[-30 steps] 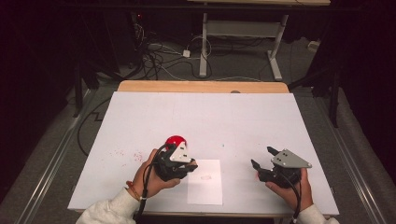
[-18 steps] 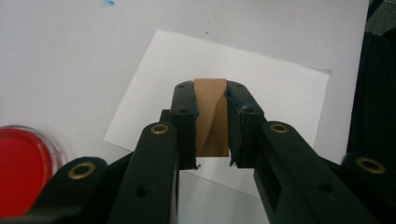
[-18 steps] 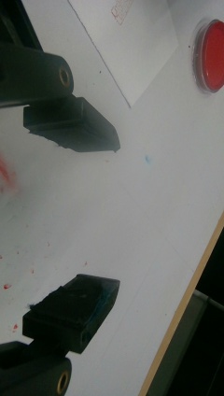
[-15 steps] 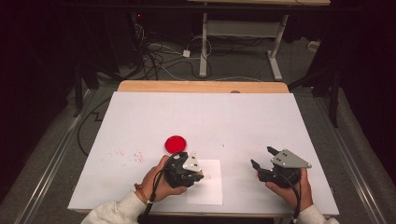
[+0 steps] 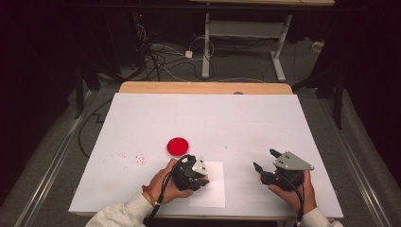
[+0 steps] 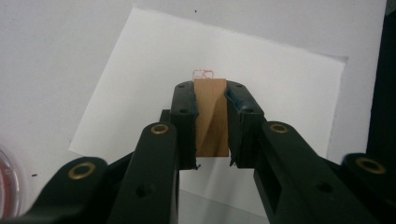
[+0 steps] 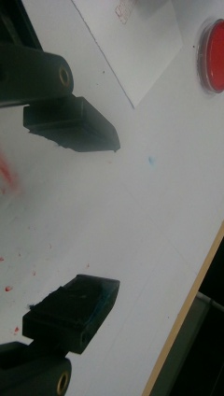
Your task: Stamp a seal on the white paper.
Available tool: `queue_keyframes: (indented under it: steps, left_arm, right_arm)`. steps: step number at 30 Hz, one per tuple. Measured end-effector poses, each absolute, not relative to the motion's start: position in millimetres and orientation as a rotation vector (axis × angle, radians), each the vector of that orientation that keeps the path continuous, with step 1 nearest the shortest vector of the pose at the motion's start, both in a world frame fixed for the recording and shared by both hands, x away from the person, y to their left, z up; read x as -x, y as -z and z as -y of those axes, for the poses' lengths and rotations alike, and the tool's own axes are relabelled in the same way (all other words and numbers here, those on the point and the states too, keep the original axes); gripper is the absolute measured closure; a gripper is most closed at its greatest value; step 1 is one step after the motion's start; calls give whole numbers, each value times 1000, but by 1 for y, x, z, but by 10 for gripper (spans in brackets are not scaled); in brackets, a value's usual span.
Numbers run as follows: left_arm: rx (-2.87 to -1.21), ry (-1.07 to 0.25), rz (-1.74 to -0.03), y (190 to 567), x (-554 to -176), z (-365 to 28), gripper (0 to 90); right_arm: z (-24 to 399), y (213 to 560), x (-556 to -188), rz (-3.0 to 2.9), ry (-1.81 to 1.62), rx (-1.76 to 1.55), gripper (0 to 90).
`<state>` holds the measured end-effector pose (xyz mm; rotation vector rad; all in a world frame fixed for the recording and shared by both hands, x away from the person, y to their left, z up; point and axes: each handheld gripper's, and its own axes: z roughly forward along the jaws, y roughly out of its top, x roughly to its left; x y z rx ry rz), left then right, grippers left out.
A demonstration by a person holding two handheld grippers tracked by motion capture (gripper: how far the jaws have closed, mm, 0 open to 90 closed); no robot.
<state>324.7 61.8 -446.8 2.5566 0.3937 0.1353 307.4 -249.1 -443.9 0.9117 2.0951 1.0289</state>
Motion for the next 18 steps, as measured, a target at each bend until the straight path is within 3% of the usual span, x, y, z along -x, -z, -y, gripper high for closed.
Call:
queue_keyframes:
  steps: [18]
  left_arm:
    - [-2588,-97,-403,454,-333,-50,739]
  right_arm:
    - [248,445,-308,-2103,-1023,-916,280]
